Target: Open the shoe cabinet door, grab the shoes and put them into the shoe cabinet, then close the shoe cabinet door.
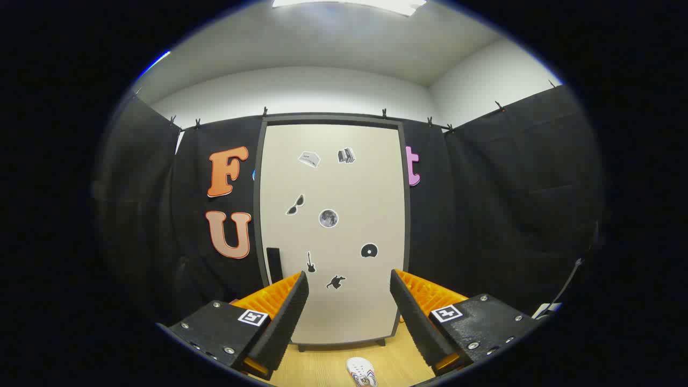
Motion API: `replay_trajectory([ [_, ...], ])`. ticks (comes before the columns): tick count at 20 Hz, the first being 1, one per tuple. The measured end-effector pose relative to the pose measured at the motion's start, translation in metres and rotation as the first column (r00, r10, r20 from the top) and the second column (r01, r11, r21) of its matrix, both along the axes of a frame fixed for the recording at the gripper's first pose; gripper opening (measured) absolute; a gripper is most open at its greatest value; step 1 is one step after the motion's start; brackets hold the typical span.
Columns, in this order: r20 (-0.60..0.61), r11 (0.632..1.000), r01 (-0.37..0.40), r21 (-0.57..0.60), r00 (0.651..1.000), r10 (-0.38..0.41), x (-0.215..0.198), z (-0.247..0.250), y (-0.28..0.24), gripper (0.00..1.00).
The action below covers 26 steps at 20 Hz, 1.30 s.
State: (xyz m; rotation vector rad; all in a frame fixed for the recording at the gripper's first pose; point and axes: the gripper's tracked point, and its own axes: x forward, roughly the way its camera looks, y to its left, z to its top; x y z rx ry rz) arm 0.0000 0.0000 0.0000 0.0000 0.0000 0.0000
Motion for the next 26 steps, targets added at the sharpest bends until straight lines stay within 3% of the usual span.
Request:
replay_trajectory([
  [16,-0.008,0.999,-0.038,-0.025,0.999,0.038,-0.016,0.0,0.022,0.95],
  [26,-0.057,0.997,-0.076,-0.003,0.996,0.075,0.038,-0.038,0.071,0.95],
])
